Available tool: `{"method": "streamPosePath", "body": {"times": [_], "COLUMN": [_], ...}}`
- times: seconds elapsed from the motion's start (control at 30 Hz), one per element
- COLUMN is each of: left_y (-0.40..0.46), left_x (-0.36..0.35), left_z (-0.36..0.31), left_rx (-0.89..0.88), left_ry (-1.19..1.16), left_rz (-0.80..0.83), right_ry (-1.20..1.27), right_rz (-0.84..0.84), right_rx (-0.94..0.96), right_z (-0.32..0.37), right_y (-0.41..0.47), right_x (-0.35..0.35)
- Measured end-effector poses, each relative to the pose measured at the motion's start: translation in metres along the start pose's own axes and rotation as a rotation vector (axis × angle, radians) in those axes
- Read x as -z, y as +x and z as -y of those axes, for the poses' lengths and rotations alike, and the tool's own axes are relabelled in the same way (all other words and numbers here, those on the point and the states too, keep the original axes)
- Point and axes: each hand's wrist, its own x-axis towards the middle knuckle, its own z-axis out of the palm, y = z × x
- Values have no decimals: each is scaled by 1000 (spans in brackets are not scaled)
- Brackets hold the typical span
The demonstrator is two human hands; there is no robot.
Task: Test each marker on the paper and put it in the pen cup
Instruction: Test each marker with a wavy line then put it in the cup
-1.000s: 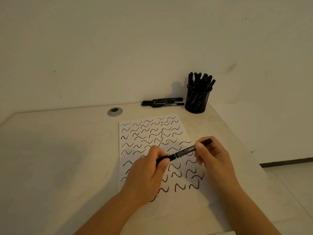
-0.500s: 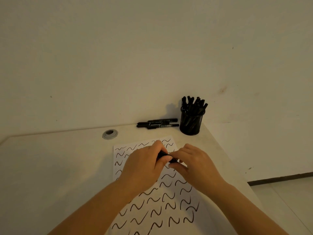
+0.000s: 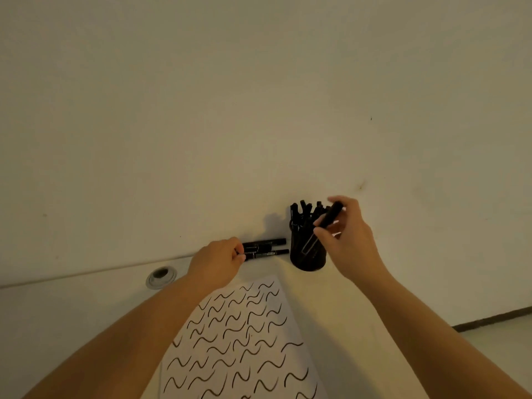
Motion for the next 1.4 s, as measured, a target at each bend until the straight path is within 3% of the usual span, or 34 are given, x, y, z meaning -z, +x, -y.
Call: {"method": "streamPosePath", "body": {"times": [0.27,0.6,0.8,1.0,1.13,1.27,1.33,1.4], "left_y": [37,46,47,39,29,12,-3,-23], "left_x": [-22,-50,-54,-55,-46,-26,-13,-2], "left_z": [20,29,29,29,33,31,23,11], "left_rx": [-55,-136,-111,-41,-12,19,23,16], "left_ry": [128,264,237,194,169,35,-50,-156], "left_rz": [71,41,23,13,14,-23,-52,-66], "right_ry": [63,-307,-428,-587,-582,-502,-404,-212], "right_rz": [-220,-27,-67,-67,-95,-294,-268,-132], "right_rx": [55,128,79,182,177,248,241,107], "right_z": [-2,-28,-36,-43,-39,-25,-17,-7], "right_y": [34,44,45,38,28,7,-8,-25], "right_x": [2,-35,-44,-48,-49,-46,-46,-49]}}
